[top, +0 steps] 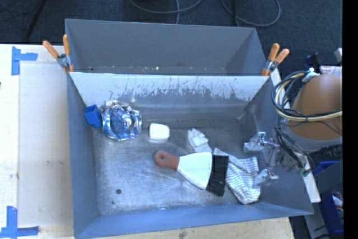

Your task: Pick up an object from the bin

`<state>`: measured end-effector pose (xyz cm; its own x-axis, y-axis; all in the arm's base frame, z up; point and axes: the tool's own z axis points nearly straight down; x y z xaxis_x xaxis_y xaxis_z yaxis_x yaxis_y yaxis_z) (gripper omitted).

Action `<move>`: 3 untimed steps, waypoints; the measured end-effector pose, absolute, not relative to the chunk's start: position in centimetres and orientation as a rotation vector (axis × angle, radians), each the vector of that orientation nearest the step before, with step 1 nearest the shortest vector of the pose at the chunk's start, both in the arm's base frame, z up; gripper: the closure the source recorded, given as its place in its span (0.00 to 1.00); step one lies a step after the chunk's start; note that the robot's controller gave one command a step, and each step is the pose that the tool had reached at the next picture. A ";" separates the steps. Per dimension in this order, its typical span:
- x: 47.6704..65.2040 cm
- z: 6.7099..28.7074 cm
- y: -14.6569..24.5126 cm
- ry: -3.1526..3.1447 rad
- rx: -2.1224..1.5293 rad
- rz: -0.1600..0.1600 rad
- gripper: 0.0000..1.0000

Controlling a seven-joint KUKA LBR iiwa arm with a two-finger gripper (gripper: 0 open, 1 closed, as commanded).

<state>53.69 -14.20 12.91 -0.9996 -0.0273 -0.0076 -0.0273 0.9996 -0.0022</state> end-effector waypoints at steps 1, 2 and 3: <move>54.0 7.5 -15.6 3.140 -0.156 0.003 0.00; 53.8 7.8 -15.9 3.149 -0.099 0.003 1.00; 53.8 7.8 -15.9 3.149 -0.089 0.003 1.00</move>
Offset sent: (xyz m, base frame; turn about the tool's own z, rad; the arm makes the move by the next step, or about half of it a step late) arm -0.0010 -0.0168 -0.0591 0.0395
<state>53.83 -15.94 7.83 -0.9984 -0.0563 0.0082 -0.0563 0.9984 0.0022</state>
